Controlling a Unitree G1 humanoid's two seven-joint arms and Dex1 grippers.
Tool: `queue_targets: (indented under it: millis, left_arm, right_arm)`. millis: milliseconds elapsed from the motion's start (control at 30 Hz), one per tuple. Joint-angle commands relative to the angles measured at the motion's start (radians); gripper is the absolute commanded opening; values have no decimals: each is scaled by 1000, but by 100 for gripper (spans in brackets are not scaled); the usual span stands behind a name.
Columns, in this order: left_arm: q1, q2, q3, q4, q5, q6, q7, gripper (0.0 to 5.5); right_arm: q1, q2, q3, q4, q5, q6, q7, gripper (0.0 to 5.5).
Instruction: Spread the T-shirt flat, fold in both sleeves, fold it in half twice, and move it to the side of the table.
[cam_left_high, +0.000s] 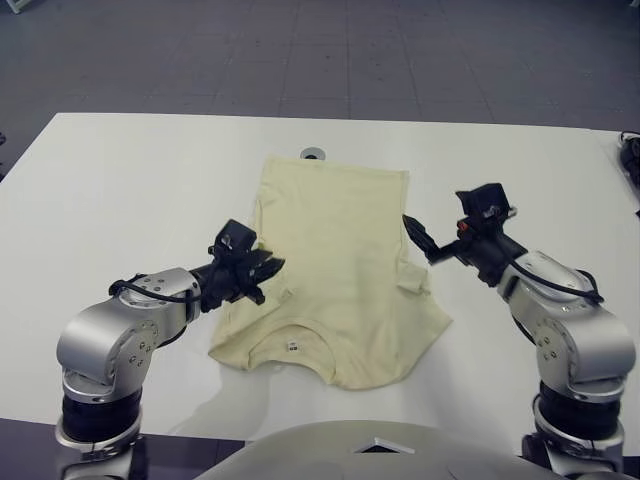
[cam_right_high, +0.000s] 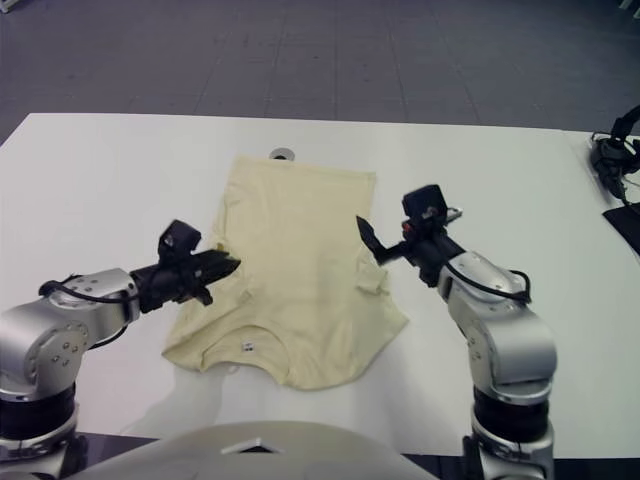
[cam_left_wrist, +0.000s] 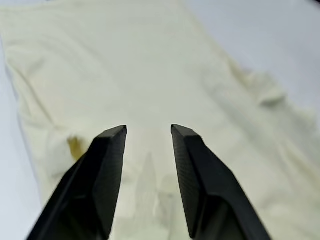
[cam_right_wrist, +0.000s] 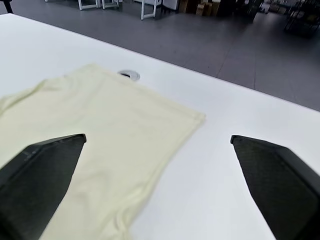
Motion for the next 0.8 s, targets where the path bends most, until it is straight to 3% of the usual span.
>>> queue_targets:
  millis: [33, 133, 233, 600, 800]
  left_arm:
    - [-71, -136, 237, -48, -119, 87, 79, 223]
    - [-111, -179, 395, -57, -131, 110, 172, 285]
    - [-107, -197, 457, -70, -140, 128, 224, 333]
    - [-152, -178, 453, -31, -164, 147, 260, 529]
    - [-142, -187, 446, -36, -161, 140, 273, 540]
  right_arm:
    - [106, -42, -156, -64, 125, 208, 79, 540]
    - [180, -64, -237, -117, 208, 368, 134, 540]
    - [282, -119, -209, -139, 239, 393, 173, 520]
    - [403, -85, -90, -96, 222, 270, 121, 332]
    - [381, -101, -68, -68, 227, 245, 111, 239]
